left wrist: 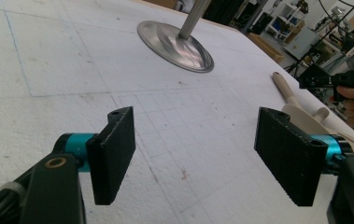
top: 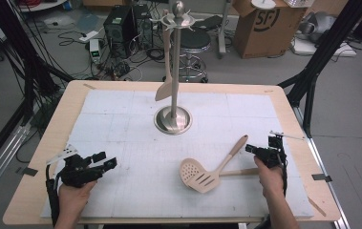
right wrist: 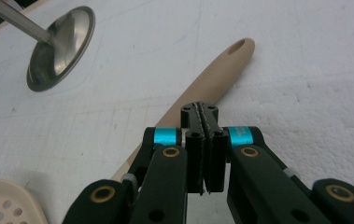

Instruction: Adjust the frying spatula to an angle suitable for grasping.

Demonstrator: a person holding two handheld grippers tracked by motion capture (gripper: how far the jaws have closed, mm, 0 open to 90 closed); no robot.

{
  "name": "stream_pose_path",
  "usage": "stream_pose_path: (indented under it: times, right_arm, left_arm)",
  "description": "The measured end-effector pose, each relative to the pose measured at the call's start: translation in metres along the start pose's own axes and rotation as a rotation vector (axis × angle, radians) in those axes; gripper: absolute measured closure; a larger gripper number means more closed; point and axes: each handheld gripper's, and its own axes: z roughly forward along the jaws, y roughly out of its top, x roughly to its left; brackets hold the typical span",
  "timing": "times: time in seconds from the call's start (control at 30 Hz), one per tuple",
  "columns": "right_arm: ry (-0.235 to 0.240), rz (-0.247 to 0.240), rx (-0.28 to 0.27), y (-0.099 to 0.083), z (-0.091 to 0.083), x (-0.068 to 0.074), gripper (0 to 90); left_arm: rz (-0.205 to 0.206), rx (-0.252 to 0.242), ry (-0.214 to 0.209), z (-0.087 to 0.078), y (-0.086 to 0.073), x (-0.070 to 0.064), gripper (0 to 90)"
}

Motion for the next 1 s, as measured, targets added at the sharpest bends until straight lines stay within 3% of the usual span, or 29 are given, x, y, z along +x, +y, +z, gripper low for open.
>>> stream_pose_path:
  times: [0.2, 0.33, 0.47, 0.7, 1.0]
  right_arm:
    - [0.006, 0.018, 0.046, 0.001, 0.012, 0.001, 89.3]
    - [-0.021, -0.016, 0.097, 0.0, 0.02, 0.005, 89.3]
    - [-0.038, -0.014, 0.118, 0.001, 0.021, 0.005, 89.3]
    - [-0.027, 0.01, 0.124, 0.003, 0.026, 0.005, 89.3]
    - [-0.017, -0.008, 0.142, 0.008, 0.036, 0.013, 89.2]
  left_arm:
    - [-0.001, 0.001, 0.0, 0.001, 0.0, 0.0, 29.7]
    - [-0.005, 0.005, -0.003, 0.002, -0.001, 0.0, 29.8]
    - [-0.003, 0.007, -0.005, 0.002, -0.001, 0.0, 29.9]
    - [0.003, 0.009, -0.006, 0.003, -0.001, -0.001, 29.9]
    - [0.001, 0.011, -0.005, 0.003, -0.001, 0.0, 29.9]
